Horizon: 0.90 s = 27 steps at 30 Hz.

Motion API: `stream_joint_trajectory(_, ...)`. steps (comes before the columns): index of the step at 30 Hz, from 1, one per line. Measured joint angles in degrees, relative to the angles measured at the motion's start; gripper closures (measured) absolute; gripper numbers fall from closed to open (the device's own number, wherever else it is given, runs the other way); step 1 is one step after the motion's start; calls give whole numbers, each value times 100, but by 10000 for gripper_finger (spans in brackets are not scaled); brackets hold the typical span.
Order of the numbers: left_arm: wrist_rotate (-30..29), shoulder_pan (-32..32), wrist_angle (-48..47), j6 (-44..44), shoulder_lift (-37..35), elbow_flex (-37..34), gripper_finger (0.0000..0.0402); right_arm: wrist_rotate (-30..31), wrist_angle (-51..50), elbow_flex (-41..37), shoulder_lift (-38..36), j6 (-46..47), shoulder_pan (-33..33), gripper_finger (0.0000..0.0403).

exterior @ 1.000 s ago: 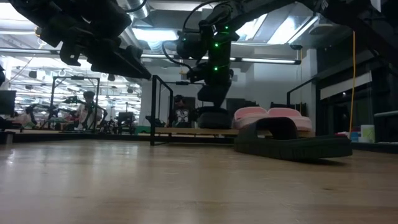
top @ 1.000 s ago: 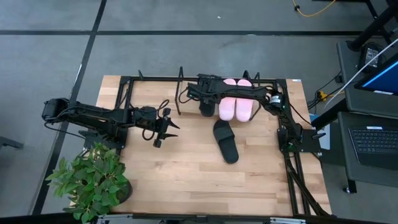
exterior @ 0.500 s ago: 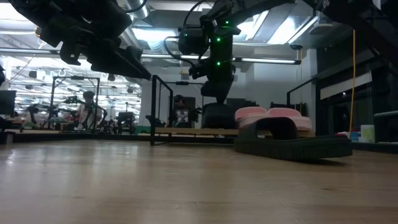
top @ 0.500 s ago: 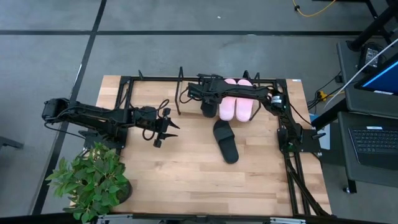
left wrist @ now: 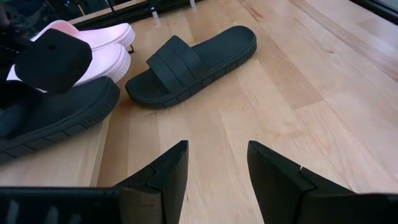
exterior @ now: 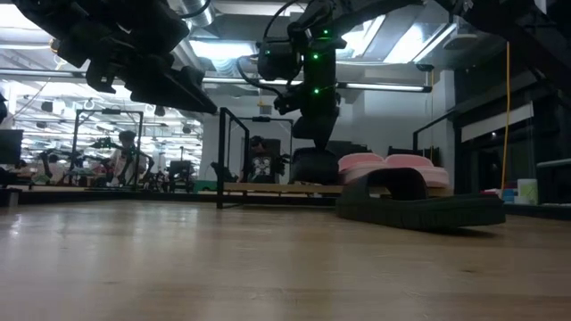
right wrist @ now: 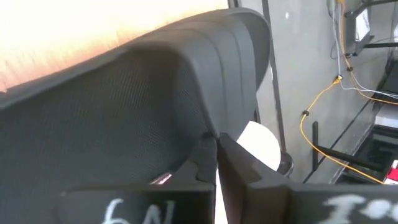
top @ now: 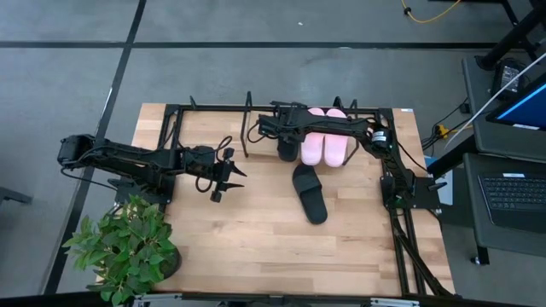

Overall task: Pick and place slides into the shelf
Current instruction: Adjust the black slide on the shelf

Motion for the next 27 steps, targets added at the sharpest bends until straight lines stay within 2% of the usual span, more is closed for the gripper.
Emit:
stream_joint_trajectory(16,0,0,-2,-12,-1,0,244,-146,-19,0,2,-210,-2,379)
stream_joint_trajectory(27,0,0,-2,-11,0,0,244,-205,-53,-2,4,-405,-4,295)
